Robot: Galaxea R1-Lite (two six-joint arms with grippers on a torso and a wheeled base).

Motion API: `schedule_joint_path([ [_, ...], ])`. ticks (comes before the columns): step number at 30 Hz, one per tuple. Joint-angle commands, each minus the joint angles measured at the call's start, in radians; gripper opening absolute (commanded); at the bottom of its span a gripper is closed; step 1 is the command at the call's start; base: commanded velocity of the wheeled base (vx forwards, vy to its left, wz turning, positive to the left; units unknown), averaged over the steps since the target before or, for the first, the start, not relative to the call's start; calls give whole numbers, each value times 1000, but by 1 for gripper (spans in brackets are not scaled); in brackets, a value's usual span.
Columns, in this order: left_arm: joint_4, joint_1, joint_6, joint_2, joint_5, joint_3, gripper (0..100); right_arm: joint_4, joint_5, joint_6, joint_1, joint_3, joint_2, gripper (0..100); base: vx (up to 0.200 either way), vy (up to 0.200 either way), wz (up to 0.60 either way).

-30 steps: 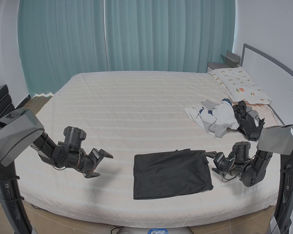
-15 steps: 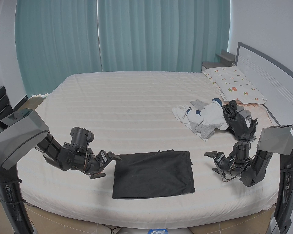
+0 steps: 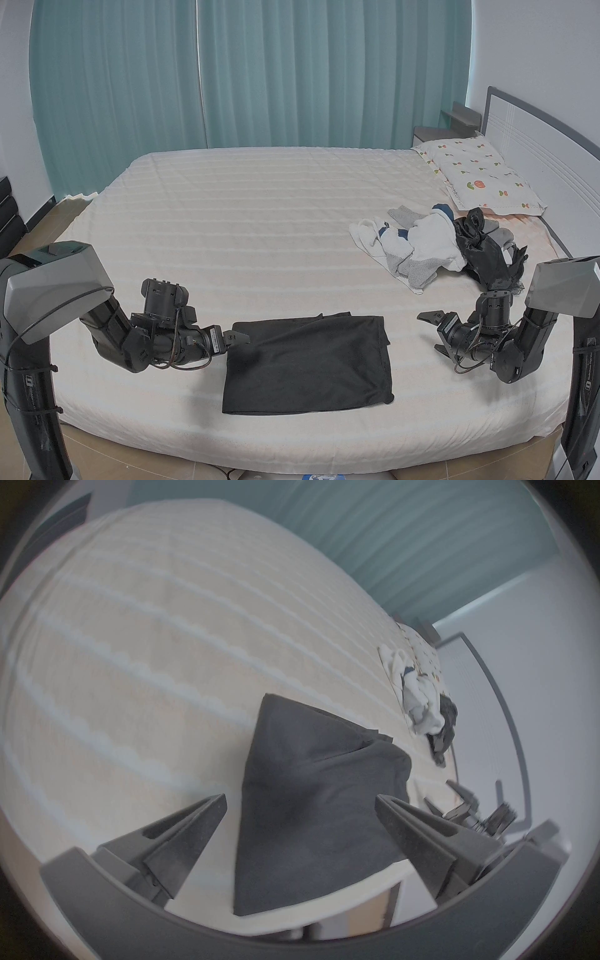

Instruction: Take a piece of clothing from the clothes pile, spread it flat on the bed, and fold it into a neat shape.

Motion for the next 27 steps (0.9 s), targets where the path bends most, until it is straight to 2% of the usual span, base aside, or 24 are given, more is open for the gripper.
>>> schedule_joint_path([
  [1, -46, -8, 14, 58, 1, 59, 100, -2, 1, -2, 1, -1, 4, 100, 0, 0, 0],
  [6, -46, -55, 14, 63, 9, 67, 100, 0, -1, -2, 7, -3, 6, 100, 0, 0, 0],
  [13, -44, -78, 12, 66, 19, 59, 100, -2, -1, -4, 7, -3, 6, 100, 0, 0, 0],
  [18, -49, -81, 12, 78, 55, 54, 100, -2, -1, -4, 7, -4, 6, 100, 0, 0, 0],
  [27, -50, -106, 12, 86, 59, 48, 100, 0, -1, -4, 7, -4, 7, 100, 0, 0, 0],
])
